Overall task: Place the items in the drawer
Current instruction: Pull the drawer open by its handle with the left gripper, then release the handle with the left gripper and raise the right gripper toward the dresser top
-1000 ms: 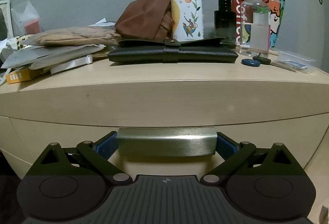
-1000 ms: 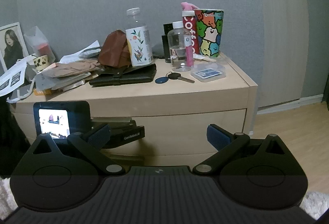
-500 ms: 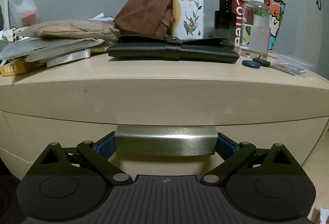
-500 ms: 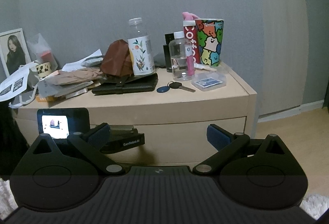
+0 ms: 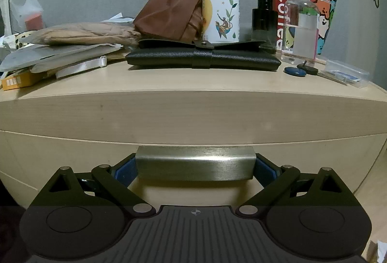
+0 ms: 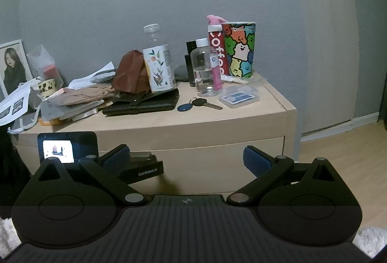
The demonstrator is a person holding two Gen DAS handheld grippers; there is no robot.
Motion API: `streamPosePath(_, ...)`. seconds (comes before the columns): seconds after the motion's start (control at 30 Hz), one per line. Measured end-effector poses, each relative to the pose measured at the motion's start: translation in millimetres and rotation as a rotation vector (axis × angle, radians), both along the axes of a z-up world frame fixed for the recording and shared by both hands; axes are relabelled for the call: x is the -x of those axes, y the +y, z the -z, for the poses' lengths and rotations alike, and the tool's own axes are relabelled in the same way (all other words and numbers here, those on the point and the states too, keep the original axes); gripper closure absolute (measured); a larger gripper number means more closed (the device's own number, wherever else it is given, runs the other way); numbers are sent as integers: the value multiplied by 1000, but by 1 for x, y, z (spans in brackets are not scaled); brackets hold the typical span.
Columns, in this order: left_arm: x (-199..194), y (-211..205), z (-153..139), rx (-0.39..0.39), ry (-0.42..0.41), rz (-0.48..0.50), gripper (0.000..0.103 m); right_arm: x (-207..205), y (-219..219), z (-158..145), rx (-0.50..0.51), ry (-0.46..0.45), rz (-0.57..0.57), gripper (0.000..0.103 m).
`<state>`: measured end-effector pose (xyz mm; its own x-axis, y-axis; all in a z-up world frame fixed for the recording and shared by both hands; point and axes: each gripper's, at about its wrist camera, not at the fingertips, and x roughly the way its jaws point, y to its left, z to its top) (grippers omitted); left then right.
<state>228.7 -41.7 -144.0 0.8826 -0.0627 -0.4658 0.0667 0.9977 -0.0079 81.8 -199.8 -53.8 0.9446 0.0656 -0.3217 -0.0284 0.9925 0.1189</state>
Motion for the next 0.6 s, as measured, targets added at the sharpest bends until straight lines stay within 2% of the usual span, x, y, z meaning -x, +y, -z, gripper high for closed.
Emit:
streamPosePath(0.27, 33, 4, 0, -2, -2, 5, 6, 2, -4, -1, -8, -13, 5, 0)
streamPosePath(0.6, 112, 12, -3, -6, 22, 9, 5, 12, -12, -4, -11, -55, 27, 0)
